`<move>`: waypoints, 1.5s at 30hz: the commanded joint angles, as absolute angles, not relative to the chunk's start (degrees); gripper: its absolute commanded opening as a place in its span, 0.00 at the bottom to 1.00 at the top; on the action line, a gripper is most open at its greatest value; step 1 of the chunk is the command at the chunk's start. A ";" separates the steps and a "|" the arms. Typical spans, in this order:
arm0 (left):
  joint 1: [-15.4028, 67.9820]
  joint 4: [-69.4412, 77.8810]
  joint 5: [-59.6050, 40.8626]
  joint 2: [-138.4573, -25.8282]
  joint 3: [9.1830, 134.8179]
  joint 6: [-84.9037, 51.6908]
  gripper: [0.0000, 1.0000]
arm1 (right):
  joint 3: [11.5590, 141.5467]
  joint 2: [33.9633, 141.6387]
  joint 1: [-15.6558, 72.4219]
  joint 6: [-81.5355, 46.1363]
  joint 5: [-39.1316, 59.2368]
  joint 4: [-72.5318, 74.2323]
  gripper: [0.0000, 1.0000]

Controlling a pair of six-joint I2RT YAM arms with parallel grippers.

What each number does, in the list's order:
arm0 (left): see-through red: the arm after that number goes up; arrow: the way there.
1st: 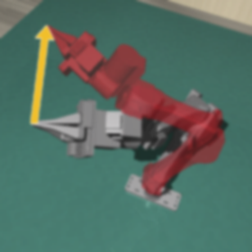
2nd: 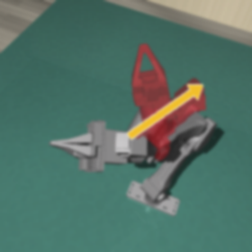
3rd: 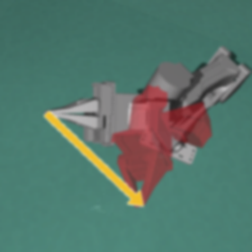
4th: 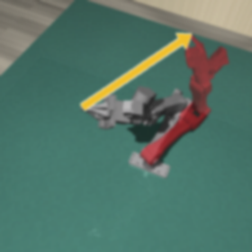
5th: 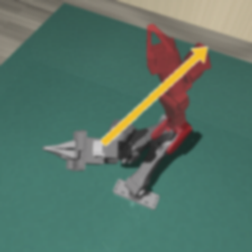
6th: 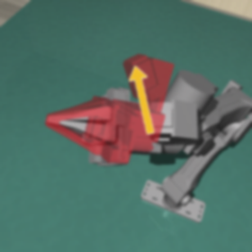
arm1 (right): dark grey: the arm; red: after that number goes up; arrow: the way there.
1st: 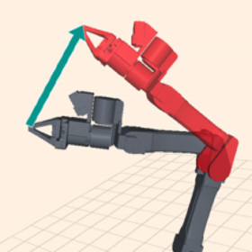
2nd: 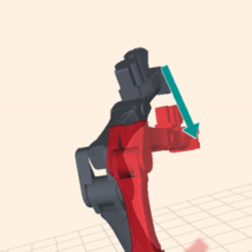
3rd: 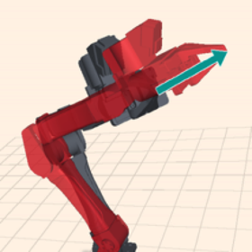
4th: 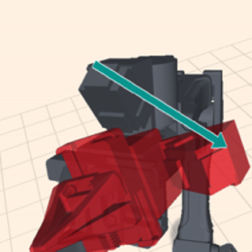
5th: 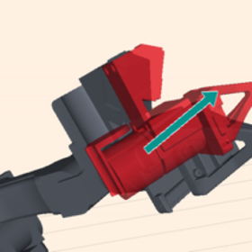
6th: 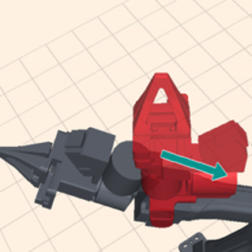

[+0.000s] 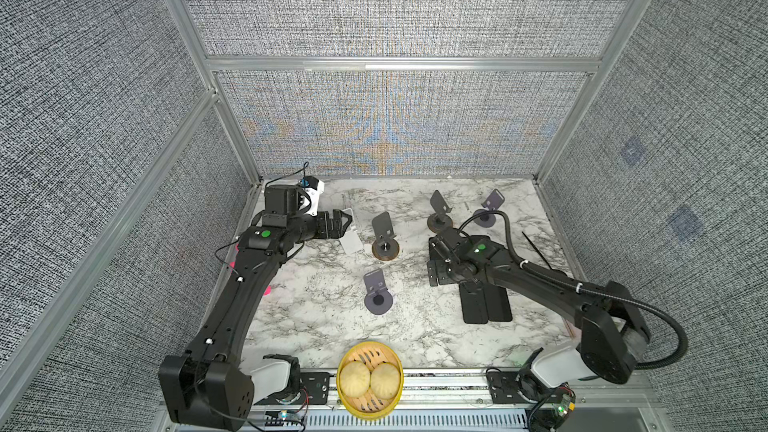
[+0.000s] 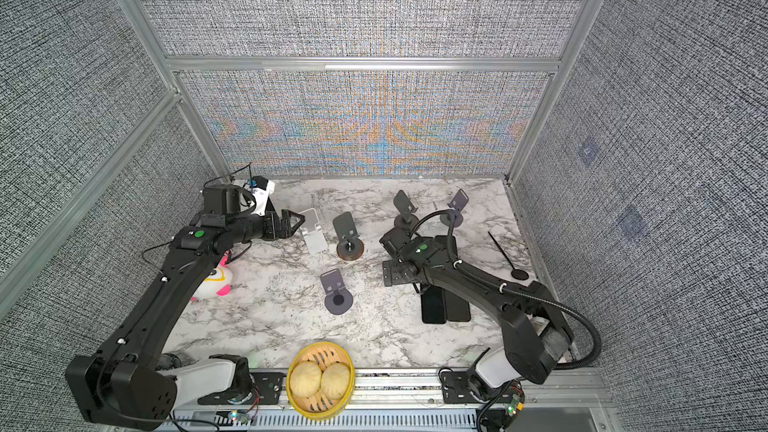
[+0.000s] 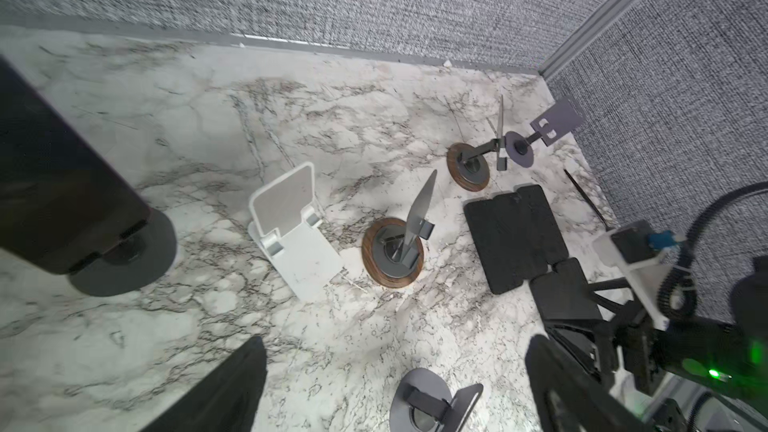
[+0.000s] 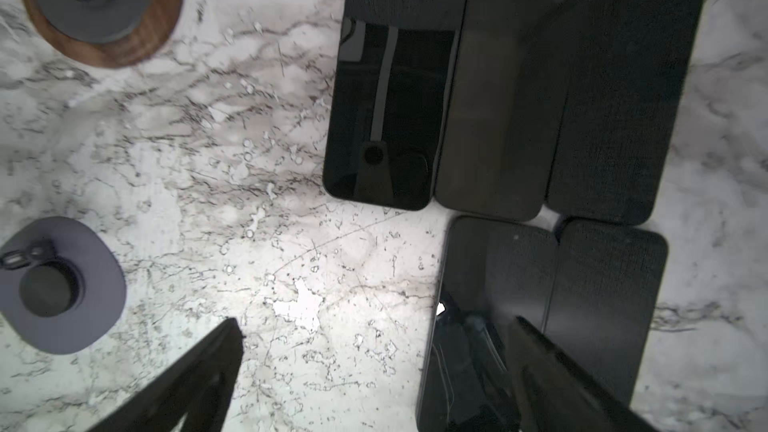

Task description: Remove the phone from the phone stand

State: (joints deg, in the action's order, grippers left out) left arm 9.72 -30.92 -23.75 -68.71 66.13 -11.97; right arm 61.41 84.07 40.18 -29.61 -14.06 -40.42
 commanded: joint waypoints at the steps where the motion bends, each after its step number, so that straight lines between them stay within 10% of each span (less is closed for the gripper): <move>1: 9.68 -29.34 -15.11 -66.04 64.92 -11.87 0.98 | 62.06 81.89 39.93 -26.90 -14.10 -39.26 0.99; 23: 9.35 -15.96 26.72 -85.69 70.09 -18.86 0.98 | 49.31 71.45 39.92 -30.78 -7.49 -33.79 0.99; 45: 6.83 -17.99 28.89 -107.08 86.49 -27.74 0.98 | 41.14 64.24 40.18 -32.28 -1.93 -30.85 0.99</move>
State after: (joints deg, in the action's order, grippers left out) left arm 7.14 -17.50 28.36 -106.19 85.76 -26.44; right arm 41.47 64.38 40.12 -32.38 -2.52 -31.35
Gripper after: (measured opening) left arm 0.983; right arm 0.987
